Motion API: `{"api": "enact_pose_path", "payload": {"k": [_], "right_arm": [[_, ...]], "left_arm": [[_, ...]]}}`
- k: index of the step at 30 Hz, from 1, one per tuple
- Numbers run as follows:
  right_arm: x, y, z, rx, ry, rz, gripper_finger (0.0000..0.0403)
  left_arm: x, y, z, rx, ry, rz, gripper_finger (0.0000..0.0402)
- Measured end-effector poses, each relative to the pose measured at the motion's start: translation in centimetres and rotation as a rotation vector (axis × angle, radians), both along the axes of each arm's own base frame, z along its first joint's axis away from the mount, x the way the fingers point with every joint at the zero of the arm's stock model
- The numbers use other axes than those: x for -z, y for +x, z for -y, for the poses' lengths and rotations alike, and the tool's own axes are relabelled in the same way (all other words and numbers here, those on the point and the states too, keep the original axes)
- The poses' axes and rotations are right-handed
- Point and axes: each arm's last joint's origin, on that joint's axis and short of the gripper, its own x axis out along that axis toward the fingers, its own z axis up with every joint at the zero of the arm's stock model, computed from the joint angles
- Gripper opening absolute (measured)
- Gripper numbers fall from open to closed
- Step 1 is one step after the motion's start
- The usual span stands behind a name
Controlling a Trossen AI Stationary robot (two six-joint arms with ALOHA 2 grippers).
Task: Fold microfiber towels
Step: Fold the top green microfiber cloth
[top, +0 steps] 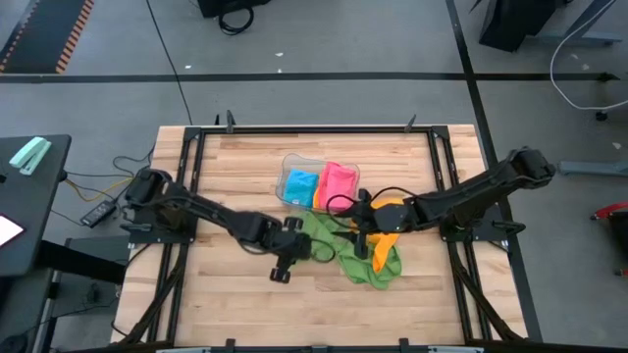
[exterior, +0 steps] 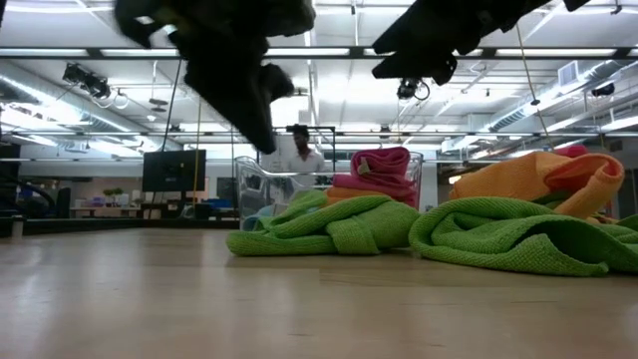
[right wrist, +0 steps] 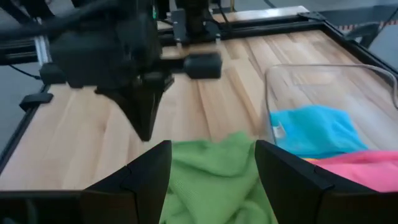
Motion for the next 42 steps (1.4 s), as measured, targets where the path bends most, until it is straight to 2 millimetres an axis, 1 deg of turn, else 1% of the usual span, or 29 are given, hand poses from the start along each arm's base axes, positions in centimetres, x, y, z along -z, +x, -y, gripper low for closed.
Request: {"api": "enact_pose_path", "payload": {"k": [5,8,12,14,20,22,24,30,32,35,39,42], "right_arm": [[0.7,0.9,-0.7,-0.010,0.016,0.028,0.0241],[1.3,1.4,-0.8,0.001,0.038,0.033,0.0241],[2.7,1.9,-1.0,0.016,0.058,-0.015,0.0241],[3.2,2.1,-1.2,-0.003,0.078,-0.032,0.0241],[4.9,2.3,-3.0,-0.047,0.192,-0.072,0.0241],[5.3,2.5,-3.6,-0.055,0.190,-0.061,0.0241],[5.9,2.7,-4.1,-0.053,0.152,-0.050,0.0241],[7.1,2.7,-5.5,0.021,0.071,-0.019,0.0241],[7.1,2.4,-6.0,0.059,0.055,-0.005,0.0241],[6.9,2.2,-6.5,0.099,0.022,0.015,0.0241],[5.8,2.9,-6.8,0.103,-0.013,-0.014,0.0241],[4.9,3.4,-6.9,0.103,-0.046,-0.056,0.0241]], "left_arm": [[1.7,-1.1,1.9,0.076,-0.005,0.031,0.0017],[2.5,-1.3,2.3,0.129,0.010,0.076,0.0015],[3.2,-1.4,2.2,0.143,0.046,0.120,0.0007],[3.4,-1.5,2.1,0.116,0.080,0.133,0.0006],[3.7,-1.7,1.8,0.048,0.149,0.149,0.0020],[3.7,-1.7,1.8,0.032,0.173,0.151,0.0020],[3.8,-1.8,1.6,0.013,0.201,0.139,0.0014],[4.1,-1.9,0.3,-0.094,0.233,0.092,0.0007],[4.1,-1.9,0.3,-0.088,0.239,0.092,0.0014],[4.1,-2.2,1.1,-0.041,0.248,0.095,0.0018],[4.1,-2.5,2.0,0.014,0.260,0.102,0.0007],[4.1,-2.8,2.7,0.030,0.256,0.106,0.0009]]}}
